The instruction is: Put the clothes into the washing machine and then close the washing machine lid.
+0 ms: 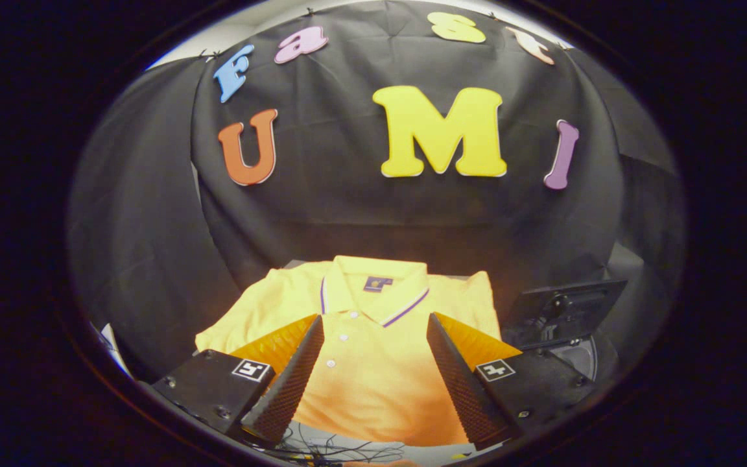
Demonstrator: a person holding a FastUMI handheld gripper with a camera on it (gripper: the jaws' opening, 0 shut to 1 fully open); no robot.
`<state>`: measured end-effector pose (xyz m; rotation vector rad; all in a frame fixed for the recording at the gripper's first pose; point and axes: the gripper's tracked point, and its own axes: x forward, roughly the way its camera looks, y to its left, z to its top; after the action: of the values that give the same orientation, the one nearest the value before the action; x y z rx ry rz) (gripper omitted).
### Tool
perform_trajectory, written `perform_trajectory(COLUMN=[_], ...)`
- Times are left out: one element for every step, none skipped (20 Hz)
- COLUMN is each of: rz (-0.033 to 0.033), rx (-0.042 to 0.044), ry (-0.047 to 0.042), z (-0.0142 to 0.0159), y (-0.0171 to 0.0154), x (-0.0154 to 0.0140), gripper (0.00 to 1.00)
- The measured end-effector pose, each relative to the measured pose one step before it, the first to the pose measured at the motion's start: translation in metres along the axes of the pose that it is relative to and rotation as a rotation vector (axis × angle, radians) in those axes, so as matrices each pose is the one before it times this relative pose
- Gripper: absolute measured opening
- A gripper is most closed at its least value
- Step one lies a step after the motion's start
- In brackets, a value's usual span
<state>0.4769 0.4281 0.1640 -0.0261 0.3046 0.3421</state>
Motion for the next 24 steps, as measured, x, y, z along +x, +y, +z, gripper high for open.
perform_trajectory(rz=[-0.00211, -0.00643, -0.00961, -0.00384, -0.00932, -0.01295, -0.00149, -0.00291, -0.00901, -0.01056, -0.00898, -0.01007, -0.00692, -0.00603, -0.00381, -0.00232, 0.00121, 0.00044, 0.00317, 0.0023, 0.0031, 0.00519, 0.00351, 0.0005], rx=[-0.00553, -0.00222, 0.00113, 0.00587, 0.00234, 0.00263, 0.00544, 0.00516, 0.00032, -0.00593, -0.0128, -0.004, -0.00215, 0.02045, 0.02526, 0.0109, -0.00508, -0.00194, -0.00394, -0.00071, -0.01782, -0.01809, 0.00313, 0.00372], ry=[0.02325, 0.02485, 0.02752, 0.02002, 0.0194, 0.02639, 0.02397, 0.02481, 0.03664, -0.01822, 0.01886, -0.003, 0.01929, 0.00469, 0.00924, 0.00675, -0.00019, 0.00362, 0.01, 0.00215, 0.00437, 0.00764, 0.00949, 0.01083], z=[-0.00497, -0.00397, -0.00485, -0.00342, -0.00265, -0.00363, -0.00437, -0.00296, -0.00647, 0.00463, -0.0032, 0.00073, -0.0014, 0.00202, -0.0011, 0.00044, 0.00138, 0.00065, -0.00183, 0.00111, -0.00075, -0.00011, -0.00098, 0.00047], y=[0.00696, 0.00426, 0.00284, 0.00364, -0.00168, -0.00115, 0.00198, 0.00176, 0.00012, 0.00051, -0.00026, 0.00178, 0.00087, -0.00001, -0.00013, 0.00009, -0.00122, 0.00004, 0.00072, 0.00024, -0.00061, -0.00065, 0.00043, -0.00075], x=[0.00919, 0.01018, 0.00811, 0.0081, 0.00622, 0.00506, 0.00844, 0.0062, 0.00434, 0.00181, 0.00295, -0.00313, 0.00034, 0.00078, 0.00081, 0.00089, -0.00007, 0.00041, -0.00163, -0.00063, 0.00128, 0.00079, -0.00002, -0.00102], gripper=[1.0, 1.0, 1.0, 1.0, 1.0, 1.0, 1.0, 1.0, 1.0, 1.0, 1.0, 1.0, 1.0, 0.99, 0.99, 0.99, 0.99, 0.99, 1.0, 0.99, 0.99, 0.99, 0.98, 0.97])
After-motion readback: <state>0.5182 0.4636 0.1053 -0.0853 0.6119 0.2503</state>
